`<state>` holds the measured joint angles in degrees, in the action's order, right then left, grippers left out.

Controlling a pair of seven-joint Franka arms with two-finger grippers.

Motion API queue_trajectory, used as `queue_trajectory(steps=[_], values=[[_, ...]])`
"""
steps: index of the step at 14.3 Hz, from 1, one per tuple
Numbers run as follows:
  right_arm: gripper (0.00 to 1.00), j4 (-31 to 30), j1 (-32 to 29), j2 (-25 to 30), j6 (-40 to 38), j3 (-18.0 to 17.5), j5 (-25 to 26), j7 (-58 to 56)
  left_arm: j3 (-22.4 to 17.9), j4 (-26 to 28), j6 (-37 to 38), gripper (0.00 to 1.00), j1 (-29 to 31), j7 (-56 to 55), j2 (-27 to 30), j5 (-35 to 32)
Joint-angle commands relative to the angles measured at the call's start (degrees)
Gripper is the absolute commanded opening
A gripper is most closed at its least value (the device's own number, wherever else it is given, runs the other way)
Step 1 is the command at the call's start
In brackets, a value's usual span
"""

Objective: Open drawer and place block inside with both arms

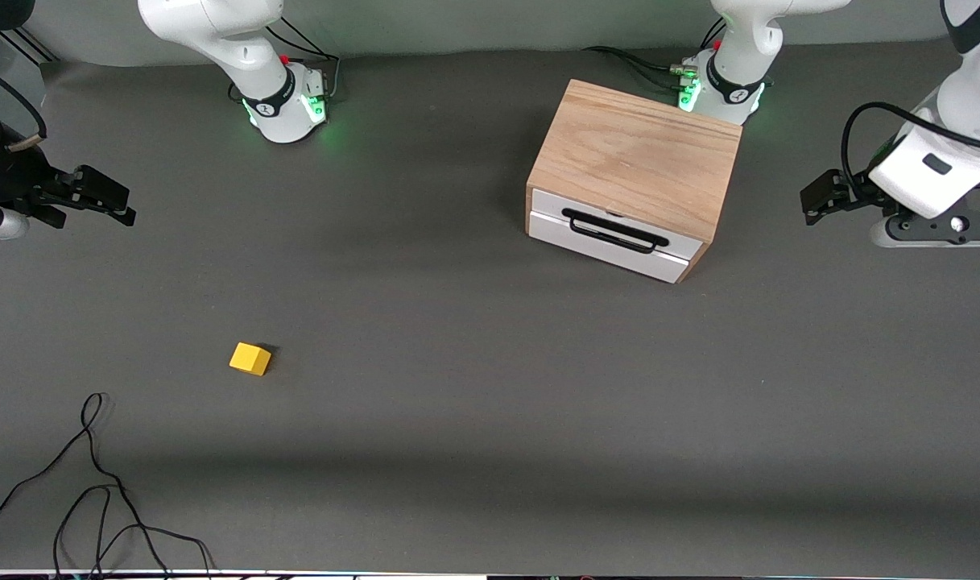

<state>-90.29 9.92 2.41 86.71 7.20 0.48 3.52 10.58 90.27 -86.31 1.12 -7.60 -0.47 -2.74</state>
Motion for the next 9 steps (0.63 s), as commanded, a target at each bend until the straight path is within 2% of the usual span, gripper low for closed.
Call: queue_trajectory(steps=[1, 9], values=[[1.0, 1.43, -0.07, -0.83, -0.31, 0.18, -0.83, -0.89, 0.31, -0.7, 0.27, 1.0, 0.03, 0.93, -0.14, 0.81], [1.0, 1.43, -0.07, -0.92, -0.23, 0.88, -1.1, -1.23, 0.05, -1.15, 0.18, 1.0, 0.73, 1.1, -0.85, 0.81]])
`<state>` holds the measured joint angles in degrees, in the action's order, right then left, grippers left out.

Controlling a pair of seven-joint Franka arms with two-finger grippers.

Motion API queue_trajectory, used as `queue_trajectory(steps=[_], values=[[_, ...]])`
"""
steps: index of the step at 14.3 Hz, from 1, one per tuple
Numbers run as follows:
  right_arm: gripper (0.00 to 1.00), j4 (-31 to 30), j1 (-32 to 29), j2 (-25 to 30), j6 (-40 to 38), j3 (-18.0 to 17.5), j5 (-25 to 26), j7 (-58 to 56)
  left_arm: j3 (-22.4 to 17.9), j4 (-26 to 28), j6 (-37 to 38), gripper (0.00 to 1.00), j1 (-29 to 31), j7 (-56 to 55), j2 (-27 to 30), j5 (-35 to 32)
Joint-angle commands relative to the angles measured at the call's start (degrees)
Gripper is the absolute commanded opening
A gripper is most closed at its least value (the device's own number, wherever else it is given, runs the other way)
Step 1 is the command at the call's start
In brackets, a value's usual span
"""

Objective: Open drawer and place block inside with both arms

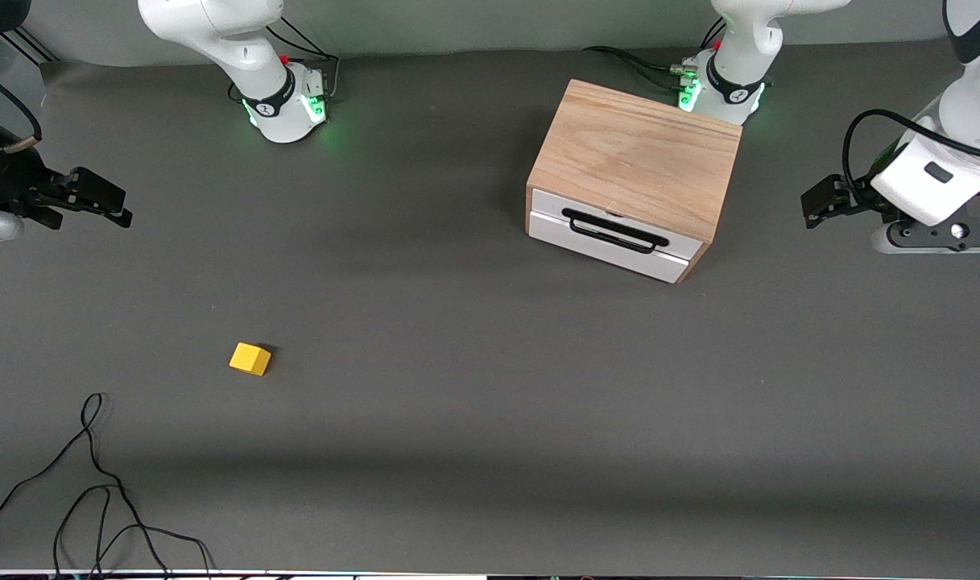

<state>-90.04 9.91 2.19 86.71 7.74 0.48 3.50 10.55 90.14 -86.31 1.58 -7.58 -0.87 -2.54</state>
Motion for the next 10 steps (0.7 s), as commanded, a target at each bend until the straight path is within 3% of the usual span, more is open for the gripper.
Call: queue_trajectory(steps=[1, 10], values=[[1.0, 1.01, -0.07, -0.69, -0.23, 0.44, -1.09, -1.22, 0.17, -1.02, 0.09, 1.0, 0.18, 1.08, -0.54, 0.61], [1.0, -1.19, -0.25, -0.87, 1.97, 1.58, -1.09, -1.13, 0.17, -1.02, -0.35, 1.0, 0.18, 1.08, -0.8, 0.7]])
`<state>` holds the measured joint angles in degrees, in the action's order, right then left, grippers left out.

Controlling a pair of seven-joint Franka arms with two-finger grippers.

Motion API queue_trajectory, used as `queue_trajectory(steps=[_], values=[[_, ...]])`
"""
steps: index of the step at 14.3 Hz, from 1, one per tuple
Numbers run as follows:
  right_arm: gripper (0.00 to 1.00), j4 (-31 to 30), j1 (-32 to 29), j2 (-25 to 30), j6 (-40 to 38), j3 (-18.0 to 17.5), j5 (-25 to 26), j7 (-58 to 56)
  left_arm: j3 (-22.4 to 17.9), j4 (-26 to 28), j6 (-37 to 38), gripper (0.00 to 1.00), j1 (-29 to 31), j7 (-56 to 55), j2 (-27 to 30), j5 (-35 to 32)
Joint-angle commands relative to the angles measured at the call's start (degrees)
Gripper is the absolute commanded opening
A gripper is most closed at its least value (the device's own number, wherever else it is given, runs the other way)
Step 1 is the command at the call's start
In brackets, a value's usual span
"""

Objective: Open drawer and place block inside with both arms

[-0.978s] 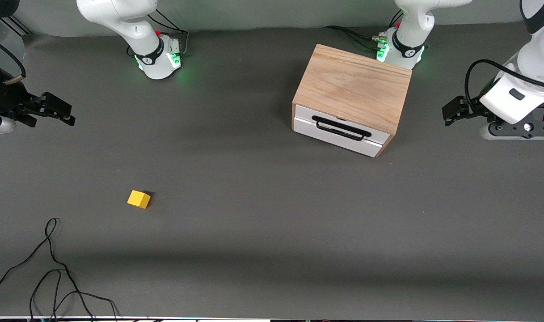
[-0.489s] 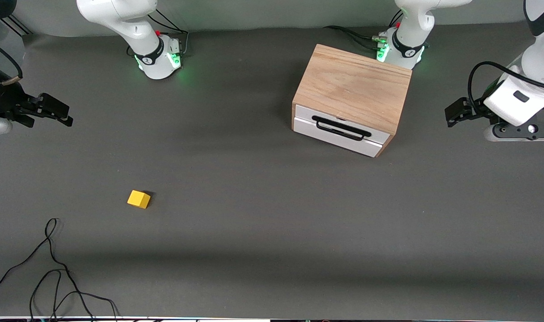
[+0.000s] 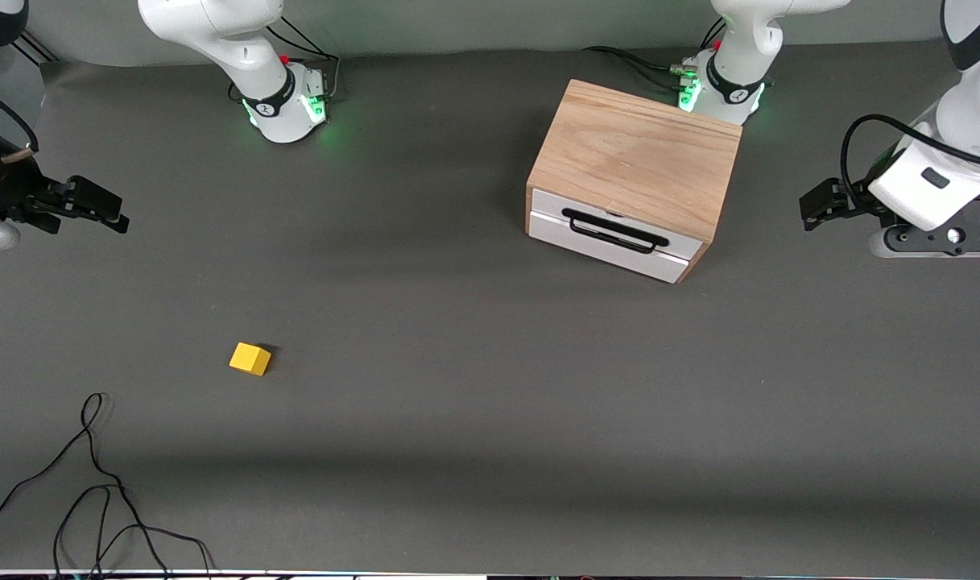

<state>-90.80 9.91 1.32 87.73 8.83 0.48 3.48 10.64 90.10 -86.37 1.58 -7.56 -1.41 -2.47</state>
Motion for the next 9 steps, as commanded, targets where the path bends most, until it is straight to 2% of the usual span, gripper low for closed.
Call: queue_trajectory(steps=[1, 4, 9], values=[[1.0, -0.43, -0.24, -0.35, 1.04, 0.75, -1.09, -1.11, 0.08, -0.97, -0.29, 1.0, 0.09, 1.06, -0.26, 0.62], [1.0, -0.43, -0.5, -0.62, 1.04, 2.59, -1.09, -1.2, 0.08, -0.97, -0.2, 1.0, 0.0, 1.06, -0.26, 0.62], [1.0, 0.0, -0.07, -2.28, 5.16, 2.51, -1.01, -0.75, 0.08, -0.89, -0.02, 1.0, 0.0, 1.06, -0.26, 0.62]])
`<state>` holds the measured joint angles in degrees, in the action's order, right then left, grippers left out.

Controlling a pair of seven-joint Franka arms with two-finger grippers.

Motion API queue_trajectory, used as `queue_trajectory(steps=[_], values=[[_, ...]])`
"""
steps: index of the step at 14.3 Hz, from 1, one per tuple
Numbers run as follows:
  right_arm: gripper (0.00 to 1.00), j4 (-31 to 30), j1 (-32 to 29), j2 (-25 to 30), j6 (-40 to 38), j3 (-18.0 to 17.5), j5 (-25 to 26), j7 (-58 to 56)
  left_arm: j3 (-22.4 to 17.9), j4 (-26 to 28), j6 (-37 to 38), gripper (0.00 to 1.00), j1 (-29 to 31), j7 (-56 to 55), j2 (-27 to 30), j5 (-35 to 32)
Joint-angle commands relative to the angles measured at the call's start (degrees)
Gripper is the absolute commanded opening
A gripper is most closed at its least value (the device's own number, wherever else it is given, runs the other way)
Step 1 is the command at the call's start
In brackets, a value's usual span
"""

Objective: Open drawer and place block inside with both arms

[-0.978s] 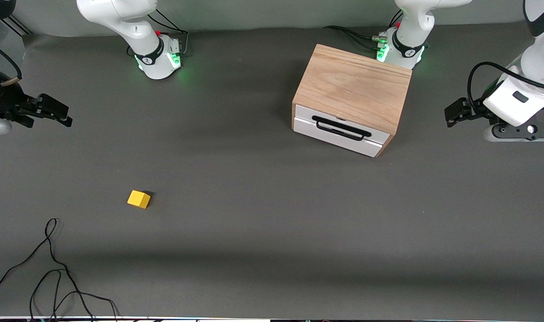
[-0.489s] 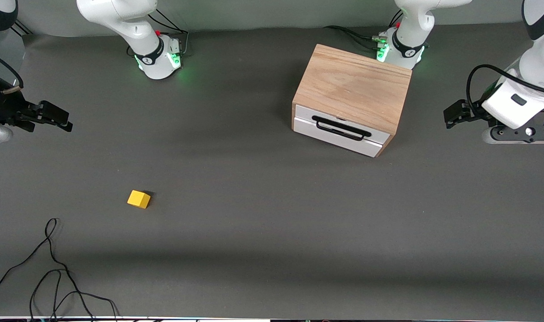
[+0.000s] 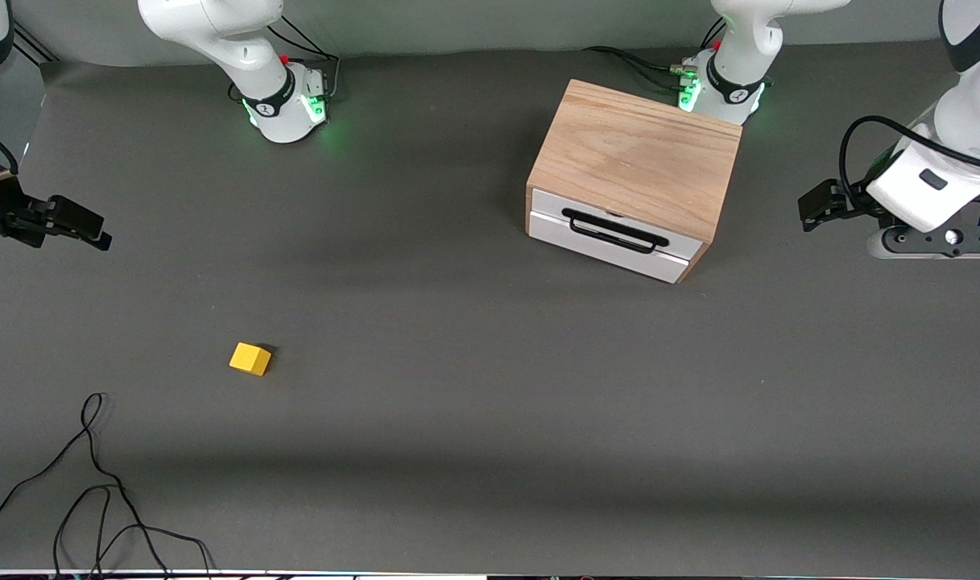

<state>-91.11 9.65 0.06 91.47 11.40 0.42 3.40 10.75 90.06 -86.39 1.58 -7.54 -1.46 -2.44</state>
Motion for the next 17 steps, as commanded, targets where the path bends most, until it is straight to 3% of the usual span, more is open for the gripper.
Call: queue_trajectory(steps=[1, 3, 9, 13, 17], values=[[1.0, 0.84, 0.28, -1.81, 1.25, -0.24, -0.26, -0.59, -0.02, -0.85, 0.17, 1.0, -0.17, 0.78, -0.21, 0.68], [1.0, 0.59, 0.11, -1.82, 1.34, -0.24, -0.51, -1.11, 0.15, -0.76, 0.35, 1.0, -0.44, -1.15, -0.12, 1.29], [1.0, 0.32, 0.11, -3.4, 1.6, -0.15, -0.95, -1.03, 0.33, -0.06, 2.1, 1.0, -3.5, -23.62, -0.91, 4.2], [1.0, 0.06, -0.07, -3.23, 0.9, 0.11, -1.04, -1.12, 0.33, 0.03, 1.41, 1.0, -11.67, -44.1, -5.38, 4.29], [1.0, -1.0, 0.02, -2.87, 0.9, 0.11, -1.13, -0.94, 0.24, 0.47, -1.4, 1.0, -12.92, -51.58, -10.39, 7.09]])
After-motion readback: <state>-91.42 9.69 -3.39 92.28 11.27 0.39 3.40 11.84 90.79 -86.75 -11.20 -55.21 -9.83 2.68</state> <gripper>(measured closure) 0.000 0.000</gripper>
